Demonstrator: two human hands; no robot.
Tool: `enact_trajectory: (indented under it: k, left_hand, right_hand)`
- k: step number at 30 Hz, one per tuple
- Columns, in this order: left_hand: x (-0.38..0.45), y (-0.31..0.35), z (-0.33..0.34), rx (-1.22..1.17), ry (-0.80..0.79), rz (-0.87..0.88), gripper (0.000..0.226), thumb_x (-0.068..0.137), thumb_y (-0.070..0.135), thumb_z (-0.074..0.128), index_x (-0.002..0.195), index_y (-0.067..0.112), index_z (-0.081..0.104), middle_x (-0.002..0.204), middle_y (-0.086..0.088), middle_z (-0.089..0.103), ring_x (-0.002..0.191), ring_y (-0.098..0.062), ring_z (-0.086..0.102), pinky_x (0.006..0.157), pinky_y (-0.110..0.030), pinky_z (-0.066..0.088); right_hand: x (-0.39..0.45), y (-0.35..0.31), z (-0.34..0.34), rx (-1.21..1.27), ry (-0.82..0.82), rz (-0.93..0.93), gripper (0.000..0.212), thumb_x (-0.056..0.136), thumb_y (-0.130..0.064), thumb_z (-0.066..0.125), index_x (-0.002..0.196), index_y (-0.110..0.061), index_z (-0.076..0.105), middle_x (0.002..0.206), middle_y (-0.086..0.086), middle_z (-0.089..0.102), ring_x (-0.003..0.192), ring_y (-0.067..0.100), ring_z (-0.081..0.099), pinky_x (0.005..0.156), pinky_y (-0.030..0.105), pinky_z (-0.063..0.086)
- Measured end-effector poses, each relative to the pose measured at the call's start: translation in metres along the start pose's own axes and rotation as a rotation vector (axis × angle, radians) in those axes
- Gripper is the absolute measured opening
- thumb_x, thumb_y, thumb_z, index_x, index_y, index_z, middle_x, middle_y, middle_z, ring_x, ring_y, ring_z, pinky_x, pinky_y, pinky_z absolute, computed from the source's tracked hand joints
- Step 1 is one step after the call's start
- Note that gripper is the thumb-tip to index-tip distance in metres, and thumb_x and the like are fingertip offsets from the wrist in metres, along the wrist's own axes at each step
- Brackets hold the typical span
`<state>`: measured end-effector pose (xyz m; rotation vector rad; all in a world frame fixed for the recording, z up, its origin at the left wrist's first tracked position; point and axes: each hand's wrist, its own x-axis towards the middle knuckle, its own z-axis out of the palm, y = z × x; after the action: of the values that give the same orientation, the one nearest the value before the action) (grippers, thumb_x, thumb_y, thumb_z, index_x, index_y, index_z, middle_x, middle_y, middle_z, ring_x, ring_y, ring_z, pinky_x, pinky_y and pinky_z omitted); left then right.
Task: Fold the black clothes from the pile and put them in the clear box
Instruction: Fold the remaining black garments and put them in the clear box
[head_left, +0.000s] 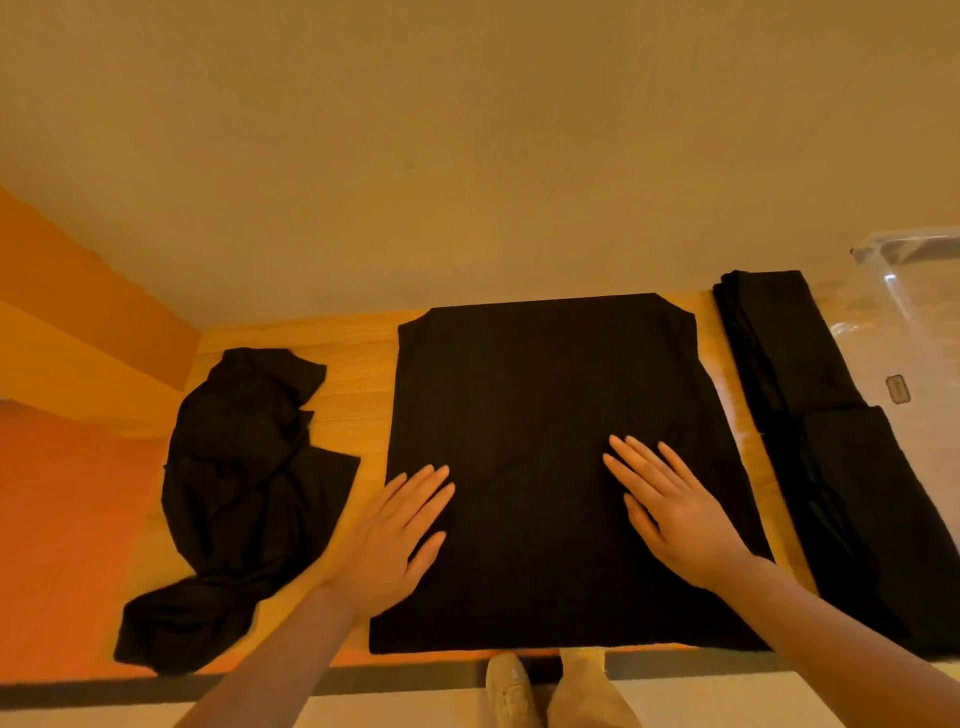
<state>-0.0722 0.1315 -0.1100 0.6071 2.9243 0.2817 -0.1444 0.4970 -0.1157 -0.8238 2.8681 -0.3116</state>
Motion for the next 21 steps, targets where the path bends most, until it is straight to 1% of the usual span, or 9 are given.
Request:
enact_trajectory:
  k: [5,7,9,11,13,15,17,19,21]
  left_hand:
    - [-0.058,0.016,0.005,0.034,-0.067,0.037,0.052,0.101,0.042,0.034,0.148,0.022,0.033,0.158,0.005,0.023,0.147,-0.011,0.015,0.116,-0.033,0.017]
    - [-0.077,0.025,0.006,0.033,-0.095,0.106,0.054,0.100,0.045,0.036,0.149,0.023,0.032,0.159,0.005,0.020,0.146,-0.012,0.017,0.116,-0.033,0.016]
    - [-0.093,0.033,0.008,0.026,-0.129,0.156,0.059,0.099,0.051,0.038,0.150,0.023,0.030,0.160,0.005,0.017,0.147,-0.014,0.015,0.116,-0.034,0.015]
    - [-0.102,0.041,0.008,0.020,-0.163,0.105,0.065,0.097,0.058,0.038,0.152,0.025,0.025,0.160,0.005,0.014,0.148,-0.015,0.011,0.117,-0.034,0.011]
    - [-0.100,0.045,0.007,0.003,-0.171,0.024,0.068,0.097,0.062,0.034,0.153,0.028,0.017,0.161,0.007,0.008,0.148,-0.013,0.004,0.118,-0.033,0.005]
    - [-0.088,0.045,0.003,-0.034,-0.160,-0.017,0.071,0.095,0.067,0.028,0.153,0.031,0.008,0.161,0.011,-0.002,0.147,-0.010,-0.007,0.118,-0.031,-0.003]
    - [-0.074,0.040,0.001,-0.017,-0.160,-0.026,0.079,0.091,0.074,0.027,0.152,0.034,-0.002,0.158,0.014,-0.015,0.145,-0.007,-0.018,0.117,-0.030,-0.010]
    - [-0.061,0.034,-0.004,0.007,-0.201,-0.036,0.093,0.084,0.078,0.037,0.151,0.034,-0.010,0.155,0.014,-0.024,0.144,-0.008,-0.022,0.116,-0.029,-0.014]
    - [-0.050,0.033,-0.011,0.064,-0.274,-0.047,0.106,0.077,0.078,0.047,0.150,0.032,-0.015,0.153,0.013,-0.030,0.142,-0.010,-0.027,0.115,-0.029,-0.017]
  right_hand:
    - [-0.079,-0.013,0.007,-0.065,-0.042,0.023,0.050,0.102,-0.039,0.019,0.148,-0.023,0.031,0.158,-0.003,0.023,0.147,0.013,0.014,0.116,0.040,0.015]
    - [-0.101,-0.018,0.007,-0.086,-0.047,0.033,0.052,0.103,-0.042,0.018,0.148,-0.022,0.032,0.158,-0.002,0.025,0.147,0.014,0.015,0.116,0.041,0.015]
    - [-0.120,-0.024,0.007,-0.088,-0.074,0.060,0.055,0.102,-0.048,0.020,0.150,-0.023,0.028,0.159,-0.003,0.022,0.147,0.015,0.014,0.116,0.041,0.014]
    - [-0.132,-0.028,0.007,-0.084,-0.120,0.094,0.060,0.100,-0.056,0.021,0.152,-0.026,0.021,0.160,-0.005,0.018,0.148,0.015,0.010,0.115,0.042,0.013]
    - [-0.133,-0.030,0.006,-0.063,-0.151,0.129,0.064,0.099,-0.061,0.019,0.152,-0.026,0.019,0.160,-0.006,0.017,0.148,0.014,0.006,0.115,0.042,0.012]
    - [-0.122,-0.030,0.004,-0.045,-0.170,0.163,0.066,0.097,-0.064,0.011,0.153,-0.029,0.014,0.160,-0.008,0.009,0.148,0.010,-0.003,0.117,0.040,0.005]
    - [-0.105,-0.027,-0.001,-0.058,-0.177,0.181,0.070,0.091,-0.067,-0.001,0.152,-0.033,-0.001,0.159,-0.013,-0.009,0.145,0.006,-0.018,0.119,0.037,-0.005]
    - [-0.089,-0.023,-0.006,-0.077,-0.221,0.190,0.077,0.083,-0.072,-0.008,0.149,-0.034,-0.014,0.155,-0.016,-0.023,0.141,0.004,-0.028,0.117,0.035,-0.014]
    - [-0.079,-0.021,-0.010,-0.102,-0.232,0.173,0.081,0.080,-0.077,-0.009,0.148,-0.034,-0.016,0.153,-0.015,-0.027,0.140,0.007,-0.029,0.116,0.035,-0.018]
